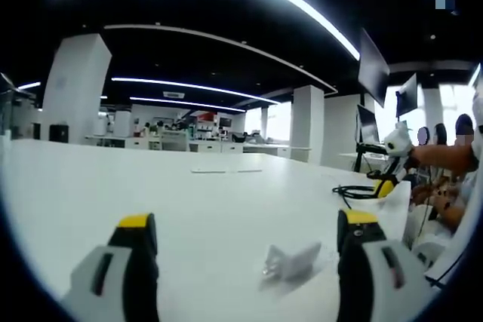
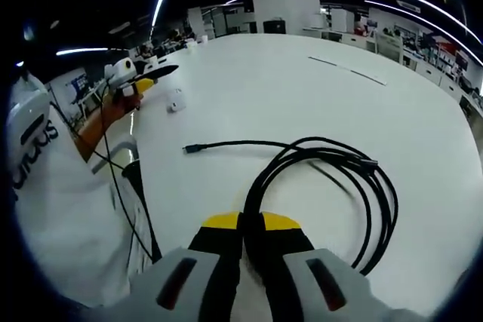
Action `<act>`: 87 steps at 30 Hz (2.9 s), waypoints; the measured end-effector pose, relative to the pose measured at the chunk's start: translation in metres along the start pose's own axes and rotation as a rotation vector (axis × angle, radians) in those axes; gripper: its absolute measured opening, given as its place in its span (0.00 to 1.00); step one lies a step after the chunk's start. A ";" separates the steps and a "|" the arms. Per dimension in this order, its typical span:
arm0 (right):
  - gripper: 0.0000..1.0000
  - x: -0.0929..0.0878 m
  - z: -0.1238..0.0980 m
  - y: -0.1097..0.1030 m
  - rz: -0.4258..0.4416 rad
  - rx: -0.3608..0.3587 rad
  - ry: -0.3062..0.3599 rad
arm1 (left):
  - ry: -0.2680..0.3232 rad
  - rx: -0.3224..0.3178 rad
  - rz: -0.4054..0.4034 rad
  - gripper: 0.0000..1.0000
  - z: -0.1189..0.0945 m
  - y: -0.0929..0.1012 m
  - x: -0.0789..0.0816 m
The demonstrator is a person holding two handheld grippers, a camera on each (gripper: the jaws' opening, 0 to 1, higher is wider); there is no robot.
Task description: Plug the desk Type‑C cable into the charger adapter.
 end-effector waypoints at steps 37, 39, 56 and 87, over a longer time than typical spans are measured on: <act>0.06 -0.015 -0.003 -0.044 -0.019 0.089 -0.032 | -0.010 -0.003 0.130 1.00 -0.005 0.010 0.010; 0.06 -0.015 -0.003 -0.045 -0.019 0.094 -0.037 | -0.010 -0.004 0.126 1.00 -0.004 0.010 0.009; 0.07 -0.018 -0.002 -0.055 -0.047 0.106 -0.042 | -0.017 -0.020 0.117 1.00 -0.004 0.012 0.006; 0.11 0.041 0.033 -0.098 -0.585 0.295 0.197 | -0.055 -0.035 0.109 1.00 -0.006 0.012 -0.002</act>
Point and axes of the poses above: the point that each gripper's makers call its tool centre point, and the gripper's own axes: z roughly forward along the fingers, y roughly to its right, x roughly out of its top, the point moved 7 cm from there along -z, roughly backward along the fingers, and after that the axes turned 13 degrees about -x, right-handed, at the moved point
